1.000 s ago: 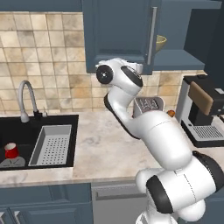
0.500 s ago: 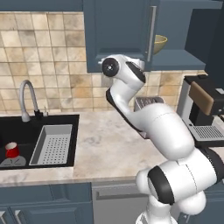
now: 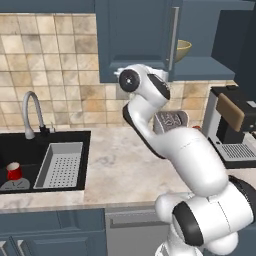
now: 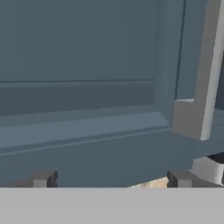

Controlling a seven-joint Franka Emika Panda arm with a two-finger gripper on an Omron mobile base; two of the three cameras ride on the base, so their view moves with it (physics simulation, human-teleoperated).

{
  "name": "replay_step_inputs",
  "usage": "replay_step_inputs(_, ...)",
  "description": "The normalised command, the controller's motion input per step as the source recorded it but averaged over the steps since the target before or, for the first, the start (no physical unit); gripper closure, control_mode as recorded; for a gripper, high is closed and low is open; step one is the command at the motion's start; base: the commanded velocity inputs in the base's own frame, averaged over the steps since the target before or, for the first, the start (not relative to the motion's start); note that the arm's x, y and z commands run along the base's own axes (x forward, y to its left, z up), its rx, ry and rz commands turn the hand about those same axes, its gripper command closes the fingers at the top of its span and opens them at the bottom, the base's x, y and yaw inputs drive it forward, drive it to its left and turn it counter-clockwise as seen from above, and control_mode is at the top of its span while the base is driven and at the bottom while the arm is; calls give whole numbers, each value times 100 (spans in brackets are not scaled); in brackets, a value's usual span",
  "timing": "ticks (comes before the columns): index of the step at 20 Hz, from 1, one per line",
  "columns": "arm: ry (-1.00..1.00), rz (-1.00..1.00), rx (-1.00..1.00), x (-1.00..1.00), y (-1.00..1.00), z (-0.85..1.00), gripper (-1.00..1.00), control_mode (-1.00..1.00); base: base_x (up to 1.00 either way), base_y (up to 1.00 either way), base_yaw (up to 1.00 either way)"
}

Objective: Pick the mug and place it in the sink. Pick the bowl and place it in the open cabinet and then close the cabinet.

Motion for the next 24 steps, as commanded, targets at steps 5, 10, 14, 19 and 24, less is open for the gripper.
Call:
replay_step_inputs(5, -2, 0, 2, -100, -50, -9, -100, -100, 0, 0, 0)
replay_step_inputs(10, 10, 0, 0, -91, -57, -5, -100, -100, 0, 0, 0)
replay_step_inputs(14, 34, 0, 0, -70, -75, 15, -100, -100, 0, 0, 0)
replay_step_inputs(19, 49, 0, 0, -63, -62, 11, -100, -100, 0, 0, 0)
replay_step_inputs(24, 46, 0, 0, -63, -32, 0, -100, -100, 0, 0, 0)
